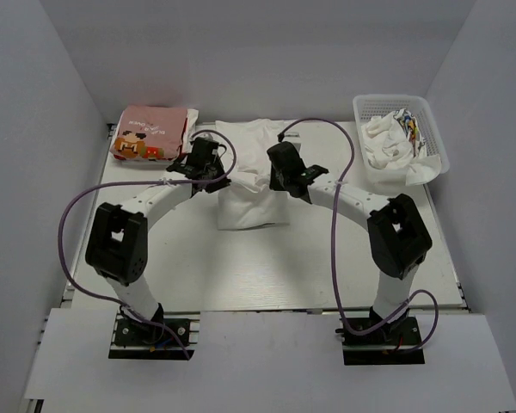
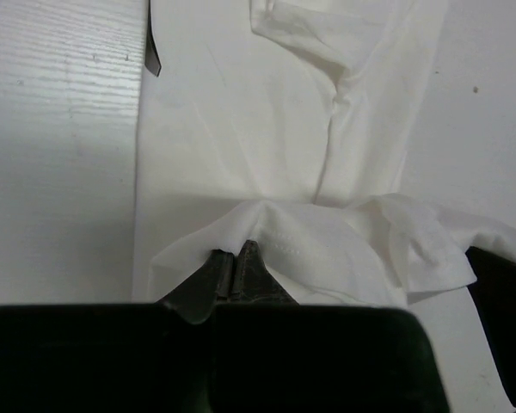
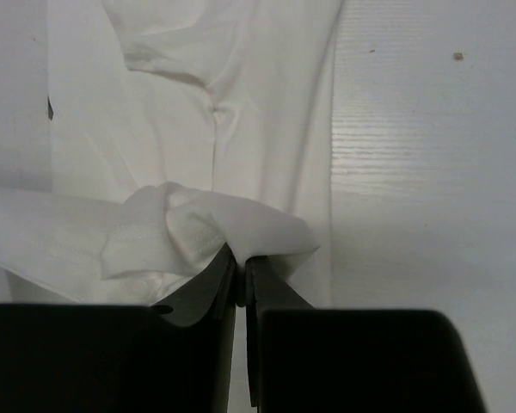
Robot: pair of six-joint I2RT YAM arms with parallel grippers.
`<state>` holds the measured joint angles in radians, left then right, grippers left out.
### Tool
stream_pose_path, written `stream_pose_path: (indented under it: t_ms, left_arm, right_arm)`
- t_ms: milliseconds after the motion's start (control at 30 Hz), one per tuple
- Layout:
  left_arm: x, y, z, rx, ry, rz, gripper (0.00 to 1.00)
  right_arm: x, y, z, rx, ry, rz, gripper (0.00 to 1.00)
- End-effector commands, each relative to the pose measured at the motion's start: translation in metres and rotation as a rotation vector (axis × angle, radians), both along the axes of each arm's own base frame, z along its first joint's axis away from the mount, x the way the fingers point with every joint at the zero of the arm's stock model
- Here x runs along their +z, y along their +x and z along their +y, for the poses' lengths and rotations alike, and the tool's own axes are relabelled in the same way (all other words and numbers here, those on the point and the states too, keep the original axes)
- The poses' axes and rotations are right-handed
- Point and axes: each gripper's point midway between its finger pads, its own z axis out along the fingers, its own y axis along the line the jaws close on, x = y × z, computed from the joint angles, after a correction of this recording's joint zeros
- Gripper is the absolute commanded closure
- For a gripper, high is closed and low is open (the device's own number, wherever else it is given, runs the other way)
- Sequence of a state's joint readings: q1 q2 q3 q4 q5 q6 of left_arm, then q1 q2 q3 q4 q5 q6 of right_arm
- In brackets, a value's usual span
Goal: Fold and stack the t-shirts
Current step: Fold the folded rectangular tshirt in 1/3 of the way
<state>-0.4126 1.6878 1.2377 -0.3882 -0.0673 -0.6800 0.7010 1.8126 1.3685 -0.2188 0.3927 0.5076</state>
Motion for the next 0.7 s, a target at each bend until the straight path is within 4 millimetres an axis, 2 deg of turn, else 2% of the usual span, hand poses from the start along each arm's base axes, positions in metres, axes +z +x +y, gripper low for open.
stream_pose_path:
  t_ms: [0, 33, 67, 133, 167, 233, 267, 300, 333, 367, 400, 433, 467, 500, 533, 567, 600, 633, 667]
  left_arm:
    - [0.013, 0.025, -0.011, -0.058, -0.029, -0.066, 1.0]
    - [0.003, 0.028, -0.012, -0.058, -0.024, -0.052, 1.0]
    - [0.0, 0.032, -0.01, -0.054, -0.031, -0.052, 1.0]
    - [-0.006, 0.038, -0.008, -0.06, -0.027, -0.049, 1.0]
    - [-0.008, 0.046, -0.011, -0.07, -0.017, -0.054, 1.0]
    - [-0.014, 0.054, -0.007, -0.066, -0.006, -0.045, 1.0]
    - [-0.018, 0.061, -0.005, -0.056, -0.004, -0.041, 1.0]
    - [-0.019, 0.064, -0.006, -0.056, -0.004, -0.041, 1.0]
    - [-0.015, 0.069, -0.002, -0.046, -0.002, -0.035, 0.96]
    - [-0.014, 0.074, 0.003, -0.034, 0.001, -0.028, 0.87]
    - [-0.014, 0.075, 0.003, -0.033, 0.002, -0.024, 0.87]
    - [-0.006, 0.081, 0.008, -0.016, 0.005, -0.037, 0.82]
    - [-0.008, 0.082, 0.015, 0.001, 0.015, -0.029, 0.69]
    - [-0.002, 0.082, 0.015, 0.001, 0.012, -0.041, 0.66]
    - [0.003, 0.083, 0.018, 0.013, 0.02, -0.054, 0.58]
    - [0.01, 0.081, 0.026, 0.031, 0.025, -0.067, 0.18]
    - [0.012, 0.079, 0.026, 0.031, 0.024, -0.07, 0.0]
    - [0.012, 0.078, 0.032, 0.041, 0.025, -0.067, 0.0]
    - [0.018, 0.076, 0.032, 0.041, 0.023, -0.073, 0.0]
  right_arm:
    - [0.006, 0.027, 0.008, 0.016, 0.025, -0.027, 0.91]
    - [-0.003, 0.031, 0.007, 0.017, 0.025, -0.005, 0.91]
    - [-0.002, 0.035, 0.008, 0.013, 0.032, -0.005, 0.91]
    - [-0.017, 0.043, 0.006, 0.012, 0.021, 0.02, 0.89]
    - [-0.014, 0.047, 0.01, 0.017, 0.03, 0.012, 0.87]
    - [-0.029, 0.056, 0.006, 0.015, 0.018, 0.034, 0.79]
    - [-0.026, 0.061, 0.009, 0.02, 0.03, 0.02, 0.72]
    - [-0.035, 0.065, 0.01, 0.029, 0.033, 0.036, 0.55]
    - [-0.029, 0.071, 0.014, 0.05, 0.044, 0.015, 0.42]
    - [-0.031, 0.072, 0.017, 0.07, 0.05, 0.019, 0.31]
    - [-0.029, 0.074, 0.017, 0.083, 0.046, 0.013, 0.24]
    - [-0.023, 0.078, 0.018, 0.104, 0.045, -0.003, 0.1]
    - [-0.019, 0.078, 0.018, 0.124, 0.036, -0.013, 0.1]
    - [-0.019, 0.076, 0.018, 0.131, 0.036, -0.011, 0.1]
    - [-0.003, 0.073, 0.018, 0.14, 0.051, -0.04, 0.1]
    - [0.001, 0.071, 0.016, 0.15, 0.044, -0.053, 0.1]
    - [-0.005, 0.064, 0.012, 0.152, 0.038, -0.039, 0.1]
    - [0.013, 0.059, 0.011, 0.162, 0.067, -0.075, 0.1]
    - [0.0, 0.049, 0.006, 0.168, 0.055, -0.05, 0.1]
